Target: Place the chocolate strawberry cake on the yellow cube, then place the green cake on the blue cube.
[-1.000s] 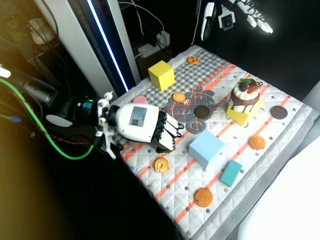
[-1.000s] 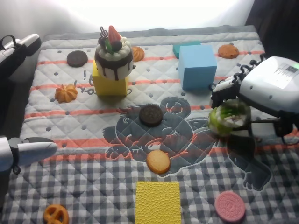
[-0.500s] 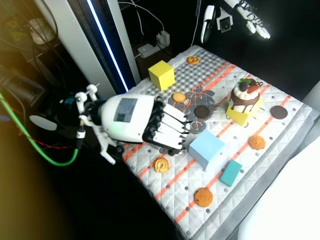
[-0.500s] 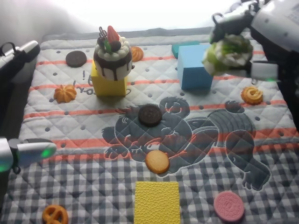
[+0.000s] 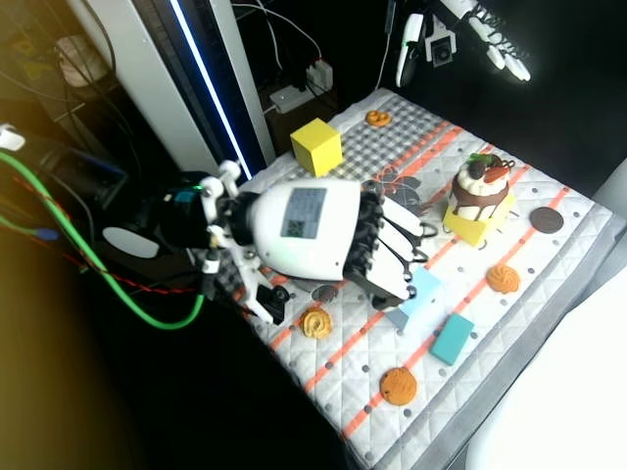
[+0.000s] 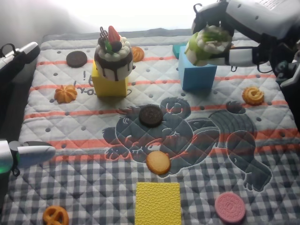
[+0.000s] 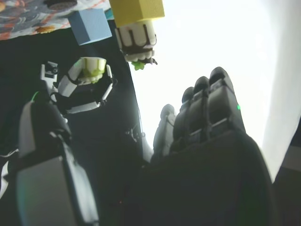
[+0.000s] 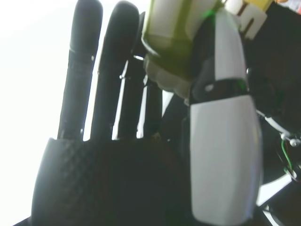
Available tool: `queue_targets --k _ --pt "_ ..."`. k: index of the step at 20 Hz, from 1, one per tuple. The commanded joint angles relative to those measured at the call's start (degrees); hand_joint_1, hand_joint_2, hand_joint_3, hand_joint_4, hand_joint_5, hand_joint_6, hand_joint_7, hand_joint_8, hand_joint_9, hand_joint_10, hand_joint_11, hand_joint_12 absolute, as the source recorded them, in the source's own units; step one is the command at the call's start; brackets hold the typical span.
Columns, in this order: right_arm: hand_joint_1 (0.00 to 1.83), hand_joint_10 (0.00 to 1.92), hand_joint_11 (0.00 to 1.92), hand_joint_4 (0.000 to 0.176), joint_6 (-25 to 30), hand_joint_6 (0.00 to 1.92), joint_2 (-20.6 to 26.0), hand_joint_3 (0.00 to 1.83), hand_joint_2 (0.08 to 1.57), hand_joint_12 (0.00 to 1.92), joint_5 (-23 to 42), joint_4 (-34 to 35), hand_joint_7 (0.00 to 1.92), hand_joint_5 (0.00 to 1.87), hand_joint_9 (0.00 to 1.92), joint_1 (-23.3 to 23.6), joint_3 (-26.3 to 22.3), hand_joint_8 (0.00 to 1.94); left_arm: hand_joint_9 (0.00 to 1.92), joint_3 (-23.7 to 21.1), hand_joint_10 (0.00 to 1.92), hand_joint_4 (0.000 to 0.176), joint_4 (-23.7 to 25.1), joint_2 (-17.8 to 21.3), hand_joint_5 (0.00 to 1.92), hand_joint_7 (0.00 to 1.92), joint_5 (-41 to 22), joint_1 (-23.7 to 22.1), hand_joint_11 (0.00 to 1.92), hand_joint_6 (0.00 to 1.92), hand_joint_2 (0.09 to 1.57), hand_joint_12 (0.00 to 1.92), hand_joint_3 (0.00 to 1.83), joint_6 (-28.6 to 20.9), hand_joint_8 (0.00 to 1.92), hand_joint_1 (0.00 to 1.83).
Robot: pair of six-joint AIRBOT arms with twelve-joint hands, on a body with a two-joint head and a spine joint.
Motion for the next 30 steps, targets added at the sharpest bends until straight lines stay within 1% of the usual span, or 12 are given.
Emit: queue_targets --k 1,3,13,15,17,18,19,20,21,25,26,30 --pt "1.38 1.06 0.85 0.000 -0.15 0.93 -0.35 0.00 1.07 1.09 5.94 0.37 1.13 0.99 1.03 1.28 0.54 0.67 0.00 0.24 0.00 0.176 0.68 0.02 0.00 0.00 -6.99 -0.22 0.00 0.00 0.81 0.00 0.00 -0.29 0.00 0.92" --pt "1.37 1.15 0.74 0.000 -0.80 0.88 -0.96 0.00 1.08 1.27 4.22 0.37 1.12 0.98 0.98 1.54 1.18 0.73 0.00 0.25 0.00 0.176 0.74 0.02 0.00 0.00 -6.99 -0.22 0.00 0.00 0.82 0.00 0.00 -0.29 0.00 0.91" --pt "1.38 1.11 0.64 0.000 -1.38 0.93 -1.99 0.00 1.08 1.18 0.40 0.81 1.14 0.91 0.99 1.54 2.89 0.73 0.00 0.38 0.00 0.176 0.93 -0.04 0.00 0.00 -7.18 -0.21 0.00 0.00 0.82 0.00 0.00 -1.43 0.00 0.95" --pt "1.24 0.30 0.40 0.000 -1.38 1.01 -2.22 0.00 1.10 1.13 0.06 0.93 1.13 0.90 1.00 1.54 3.10 0.84 0.00 0.40 0.00 0.176 1.02 -0.06 0.00 0.00 -7.20 -0.22 0.00 0.00 0.83 0.00 0.00 -1.61 0.00 0.90" --pt "1.24 0.21 0.42 0.000 -1.38 1.03 -2.26 0.00 1.11 1.14 -0.12 0.93 1.09 0.88 0.98 1.53 3.09 0.91 0.00 0.41 0.00 0.176 1.02 -0.07 0.00 0.00 -7.30 -0.22 0.00 0.00 0.82 0.00 0.00 -1.71 0.00 0.92" --pt "1.33 0.16 0.48 0.000 -1.38 0.46 -2.26 0.00 1.09 1.12 -0.16 0.93 1.03 0.83 0.97 1.53 3.08 0.93 0.00 0.40 0.00 0.176 1.02 -0.07 0.00 0.00 -7.32 -0.22 0.00 0.00 0.83 0.00 0.00 -1.76 0.00 0.91" --pt "1.15 0.07 0.47 0.000 -1.38 0.06 -2.26 0.00 1.01 1.12 -0.21 0.94 0.84 0.81 0.90 1.53 3.08 0.15 0.00 0.40 0.00 0.176 1.02 -0.07 0.00 0.00 -7.34 -0.22 0.00 0.00 0.83 0.00 0.00 -1.84 0.00 0.91" --pt "1.15 0.07 0.47 0.000 -1.38 0.06 -2.26 0.00 1.01 1.12 -0.25 1.00 0.84 0.81 0.90 1.53 3.09 0.15 0.00 0.39 0.00 0.176 1.02 -0.07 0.00 0.00 -7.36 -0.22 0.00 0.00 0.83 0.00 0.00 -1.87 0.00 0.91" --pt "1.12 0.01 0.36 0.000 -1.38 0.00 -2.26 0.00 0.99 1.17 -0.28 1.24 0.74 0.74 0.81 1.53 3.09 0.02 0.00 0.39 0.00 0.176 1.02 -0.07 0.00 0.00 -7.42 -0.21 0.00 0.00 0.85 0.00 0.01 -1.92 0.00 0.90" --pt "1.07 0.00 0.28 0.009 -1.38 0.00 -2.26 0.00 1.00 1.21 -0.28 1.78 0.67 0.67 0.74 1.53 3.08 0.00 0.00 0.38 0.00 0.176 1.02 -0.04 0.00 0.00 -7.60 -0.21 0.00 0.00 0.86 0.00 0.01 -2.14 0.00 0.89" --pt "1.05 0.01 0.31 0.034 -1.38 0.00 -2.26 0.00 0.99 1.23 -0.28 1.82 0.68 0.67 0.76 1.53 3.08 0.01 0.00 0.38 0.00 0.176 1.02 -0.04 0.00 0.00 -7.65 -0.21 0.00 0.00 0.87 0.00 0.02 -2.19 0.00 0.89" --pt "1.02 0.02 0.34 0.031 -1.38 0.00 -2.25 0.00 1.00 1.24 -0.28 1.99 0.69 0.67 0.79 1.52 2.97 0.01 0.00 0.38 0.00 0.176 1.03 -0.03 0.00 0.00 -7.80 -0.20 0.00 0.00 0.87 0.00 0.01 -2.47 0.00 0.89"
